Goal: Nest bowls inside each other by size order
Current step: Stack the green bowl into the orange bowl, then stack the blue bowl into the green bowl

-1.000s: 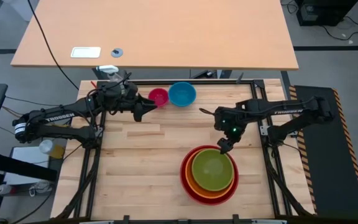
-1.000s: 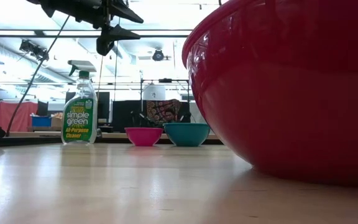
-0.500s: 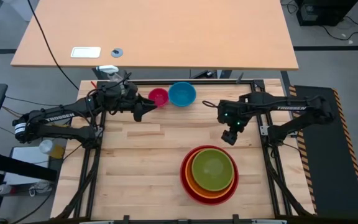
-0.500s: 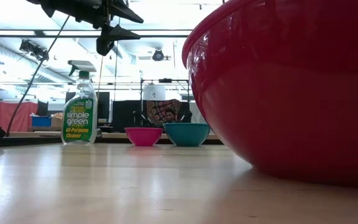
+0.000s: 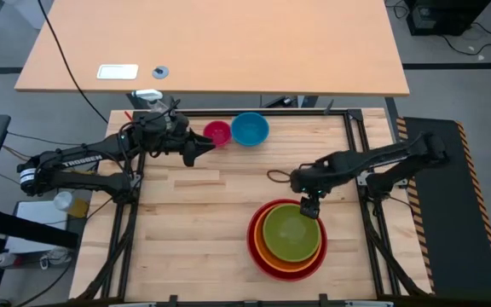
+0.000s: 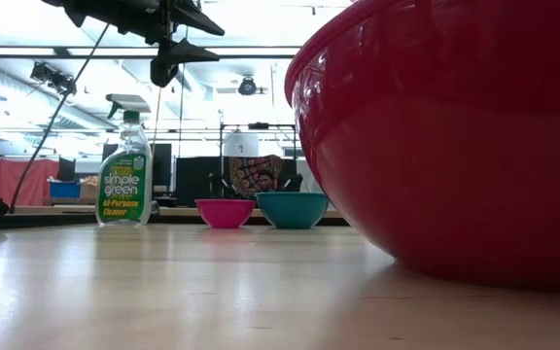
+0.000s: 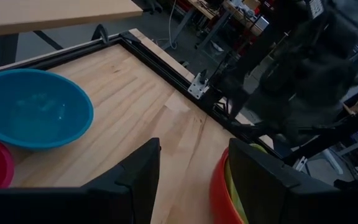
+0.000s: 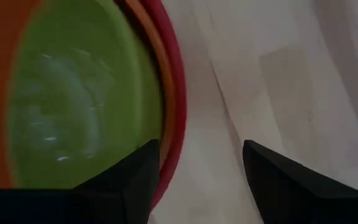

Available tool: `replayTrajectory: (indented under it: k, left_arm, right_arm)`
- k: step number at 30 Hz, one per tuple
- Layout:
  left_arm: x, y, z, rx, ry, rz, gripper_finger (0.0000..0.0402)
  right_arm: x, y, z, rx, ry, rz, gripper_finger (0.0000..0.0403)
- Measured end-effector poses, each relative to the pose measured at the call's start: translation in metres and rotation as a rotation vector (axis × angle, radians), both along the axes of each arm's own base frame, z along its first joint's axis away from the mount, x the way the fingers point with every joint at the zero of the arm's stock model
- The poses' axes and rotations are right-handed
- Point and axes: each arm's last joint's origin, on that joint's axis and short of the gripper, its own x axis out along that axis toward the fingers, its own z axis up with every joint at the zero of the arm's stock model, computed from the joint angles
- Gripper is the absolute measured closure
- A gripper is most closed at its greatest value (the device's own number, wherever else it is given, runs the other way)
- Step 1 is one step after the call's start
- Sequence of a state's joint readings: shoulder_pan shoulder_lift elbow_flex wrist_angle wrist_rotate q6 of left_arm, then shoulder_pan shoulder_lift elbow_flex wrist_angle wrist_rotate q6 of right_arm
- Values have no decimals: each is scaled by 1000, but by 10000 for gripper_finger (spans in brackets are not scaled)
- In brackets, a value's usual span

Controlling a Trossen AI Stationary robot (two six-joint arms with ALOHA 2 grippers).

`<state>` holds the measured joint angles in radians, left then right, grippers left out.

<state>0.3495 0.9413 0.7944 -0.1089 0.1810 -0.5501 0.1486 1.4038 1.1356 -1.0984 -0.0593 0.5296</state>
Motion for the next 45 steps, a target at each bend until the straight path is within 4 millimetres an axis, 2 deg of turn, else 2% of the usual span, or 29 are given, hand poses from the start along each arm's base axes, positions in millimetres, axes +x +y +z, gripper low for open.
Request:
replayTrajectory:
  k: [3, 6, 8, 13, 21, 27, 31, 33, 36, 41, 45]
  left_arm:
    - [0, 0, 0, 1, 0, 0, 209]
    - [0, 0, 0, 10, 1, -2, 209]
    - [0, 0, 0, 11, 1, -2, 209]
    - [0, 0, 0, 12, 2, -3, 209]
    - [0, 0, 0, 12, 2, -3, 209]
    - [0, 0, 0, 11, 1, -3, 209]
    - [0, 0, 0, 7, 1, -2, 209]
    - [0, 0, 0, -1, 0, 0, 209]
    - [0, 0, 0, -6, -1, 1, 209]
    - [0, -1, 0, -15, -4, -30, 209]
    - [0, -1, 0, -26, -6, -41, 209]
  right_arm:
    - [5, -1, -18, -7, 57, -5, 167]
    - [9, -1, -24, 5, 88, -14, 167]
    - [9, -2, -19, 13, 79, -48, 169]
    - [1, -5, 14, 36, -35, -105, 174]
    - [-6, 2, 23, 50, -86, -64, 175]
    - [5, 11, 4, -10, -15, 27, 175]
    - [8, 12, -18, -28, 85, 32, 175]
    - [8, 11, -22, -31, 116, 17, 175]
    - [11, 9, -15, -22, 91, -19, 175]
    - [8, 6, 22, -37, -7, -65, 175]
    - [6, 1, 35, -79, -99, -110, 175]
